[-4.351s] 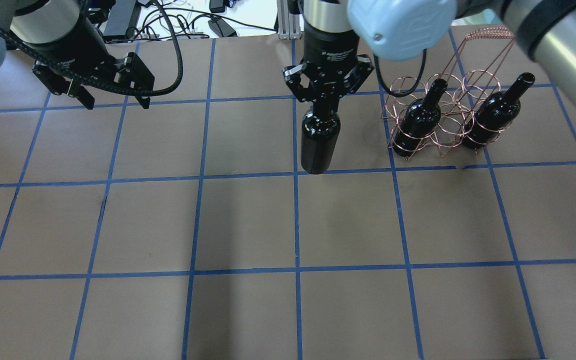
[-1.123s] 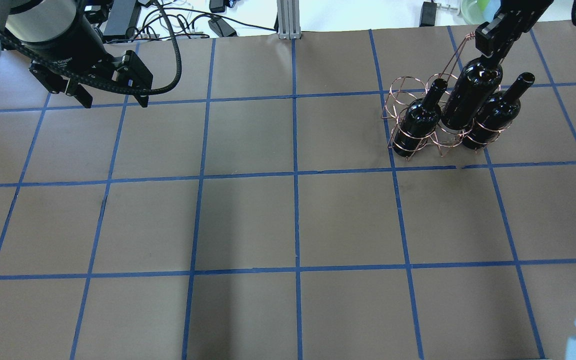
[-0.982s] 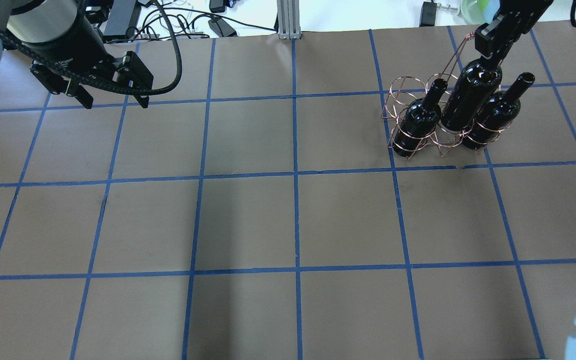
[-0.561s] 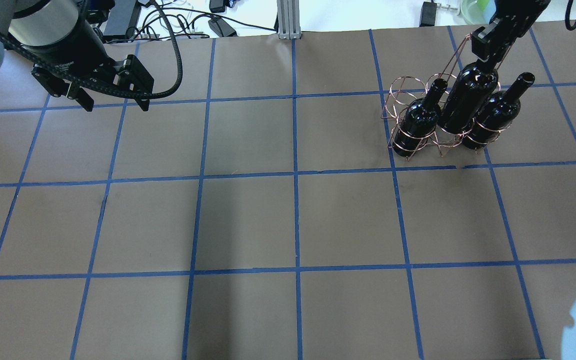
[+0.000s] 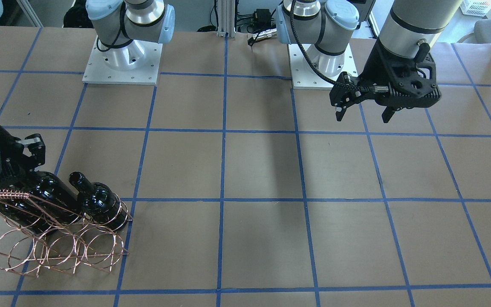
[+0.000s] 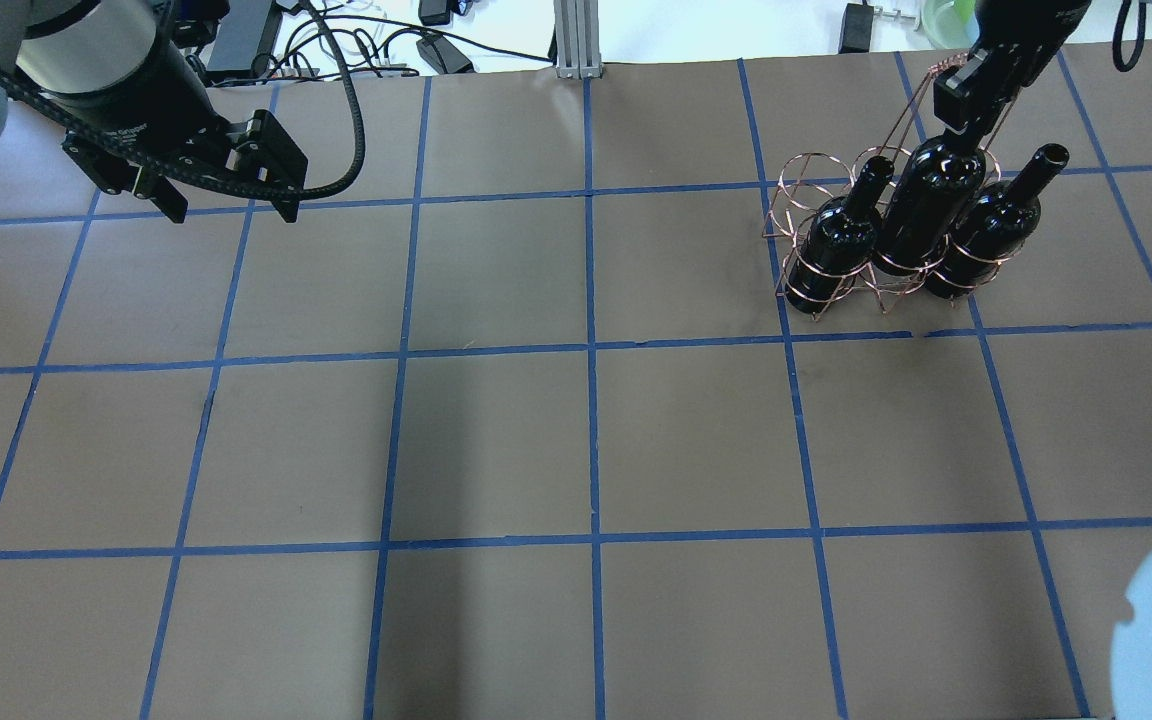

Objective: Place wine into wine basket
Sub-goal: 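Lower the bottle into the empty basket ring beside the other bottles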

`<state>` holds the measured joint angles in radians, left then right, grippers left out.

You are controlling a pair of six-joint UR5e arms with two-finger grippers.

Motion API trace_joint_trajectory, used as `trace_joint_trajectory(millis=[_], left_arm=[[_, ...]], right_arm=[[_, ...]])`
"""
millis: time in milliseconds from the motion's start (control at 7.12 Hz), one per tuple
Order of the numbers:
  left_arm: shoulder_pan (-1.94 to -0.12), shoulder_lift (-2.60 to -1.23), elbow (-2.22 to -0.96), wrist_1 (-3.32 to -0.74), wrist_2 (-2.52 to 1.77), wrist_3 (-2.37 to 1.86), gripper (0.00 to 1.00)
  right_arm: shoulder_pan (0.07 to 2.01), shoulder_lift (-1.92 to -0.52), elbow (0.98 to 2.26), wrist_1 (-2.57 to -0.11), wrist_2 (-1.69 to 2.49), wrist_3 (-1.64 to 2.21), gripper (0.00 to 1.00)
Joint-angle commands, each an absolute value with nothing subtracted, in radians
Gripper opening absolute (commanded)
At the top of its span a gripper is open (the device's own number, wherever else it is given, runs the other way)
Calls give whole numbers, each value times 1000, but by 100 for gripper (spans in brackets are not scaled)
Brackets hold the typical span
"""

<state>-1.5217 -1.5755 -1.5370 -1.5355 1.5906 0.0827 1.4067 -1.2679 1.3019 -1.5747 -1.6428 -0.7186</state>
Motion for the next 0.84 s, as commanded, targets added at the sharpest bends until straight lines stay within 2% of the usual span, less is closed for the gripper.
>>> trace_joint_trajectory(millis=[0,702], left_arm=[[-1522,-1575,-1537,-1537,1591,83,100],[-1522,-1572,-1539,-1536,1591,81,100]], right_arm=[[1407,-1256,1302,-1577,-1640,-729,0],[1407,-1241,1318,-1601,-1640,-744,0]])
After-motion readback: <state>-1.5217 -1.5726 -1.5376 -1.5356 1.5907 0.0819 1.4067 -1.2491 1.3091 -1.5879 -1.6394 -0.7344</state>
